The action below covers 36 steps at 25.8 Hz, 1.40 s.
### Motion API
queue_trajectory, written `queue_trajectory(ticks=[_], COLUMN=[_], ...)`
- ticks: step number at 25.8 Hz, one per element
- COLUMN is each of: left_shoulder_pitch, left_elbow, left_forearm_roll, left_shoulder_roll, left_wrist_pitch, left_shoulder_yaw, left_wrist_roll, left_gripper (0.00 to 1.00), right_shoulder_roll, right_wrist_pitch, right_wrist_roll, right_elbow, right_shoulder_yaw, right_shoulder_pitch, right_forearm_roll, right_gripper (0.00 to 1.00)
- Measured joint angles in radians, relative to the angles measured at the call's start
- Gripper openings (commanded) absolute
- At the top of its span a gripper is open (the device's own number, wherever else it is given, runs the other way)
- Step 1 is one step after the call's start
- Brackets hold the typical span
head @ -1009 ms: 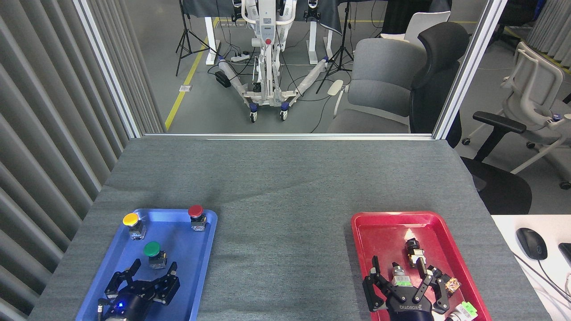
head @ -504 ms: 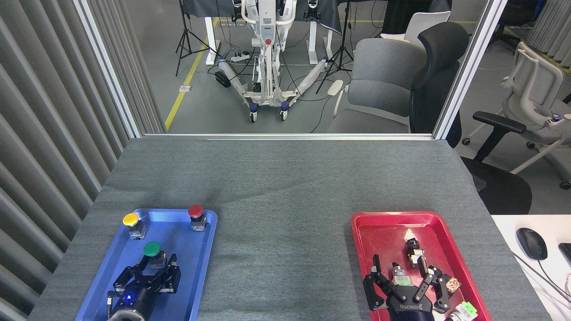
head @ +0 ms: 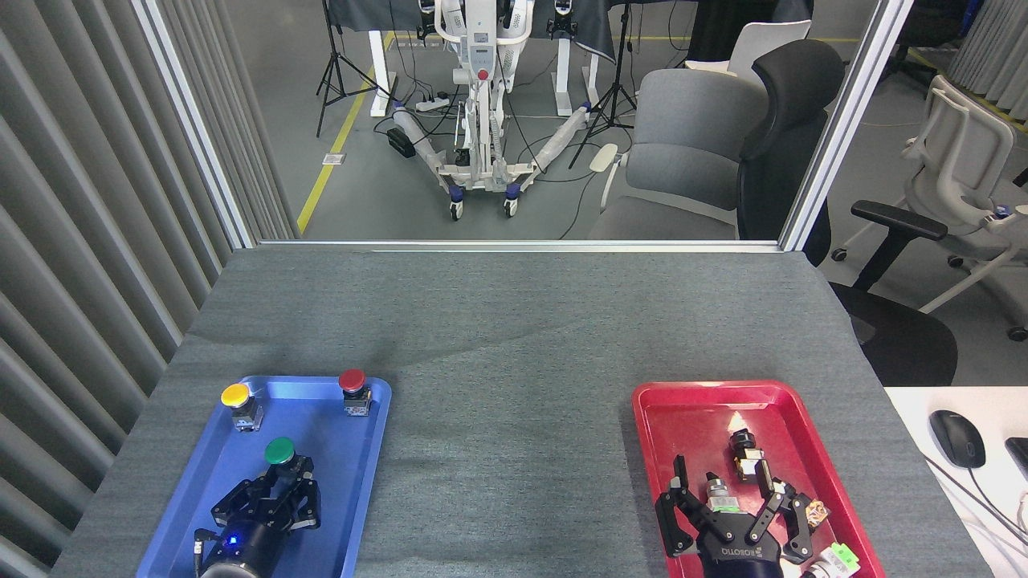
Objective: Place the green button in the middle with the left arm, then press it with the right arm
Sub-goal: 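Carry the green button with the left hand to the table middle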
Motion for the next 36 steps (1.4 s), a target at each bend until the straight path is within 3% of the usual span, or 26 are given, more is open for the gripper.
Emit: queue_trajectory(ticks=[5,11,18,22,25,32,35,36], left_shoulder_pitch=[0.011,-0.065,-0.224,-0.253,-0.252,-0.246,-0.245,-0.245], left_elbow=[-0.069,-0.155,0.006,0.144,0.195,0.226,0.242,0.245], left_forearm_roll=[-0.020,-0.123,-0.178,-0.183,-0.182,-0.180,-0.180,-0.179], left_shoulder_roll=[0.010,-0.043,-0.184,-0.251,-0.265,-0.270,-0.271,-0.271], left_wrist_pitch=[-0.047,-0.055,-0.054,-0.052,-0.038,-0.018,-0.017,-0.014], left_shoulder_yaw=[-0.014,-0.222,-0.545,-0.597,-0.608,-0.612,-0.614,-0.614], left_wrist_roll=[0.050,0.093,0.084,0.081,0.091,0.093,0.093,0.093], left_gripper=[0.05,0.04,0.04,0.04,0.09,0.16,0.32,0.39], right_shoulder_roll=[0.000,-0.001,-0.005,-0.003,0.000,-0.005,-0.006,-0.004], right_wrist_pitch=[-0.002,0.003,0.005,0.000,-0.003,-0.004,-0.004,-0.004], right_wrist_roll=[-0.003,0.003,0.007,0.007,0.007,0.008,0.009,0.009], right_elbow=[0.000,0.001,0.018,0.024,0.028,0.048,0.054,0.055], right_shoulder_yaw=[0.001,0.002,0.000,0.001,0.002,0.029,0.053,0.060], right_shoulder_pitch=[0.000,0.000,0.000,0.000,0.000,-0.010,-0.021,-0.026], right_forearm_roll=[0.000,0.000,-0.001,-0.002,-0.005,-0.008,-0.009,-0.009], right_gripper=[1.00,1.00,0.99,0.99,0.96,0.72,0.49,0.36])
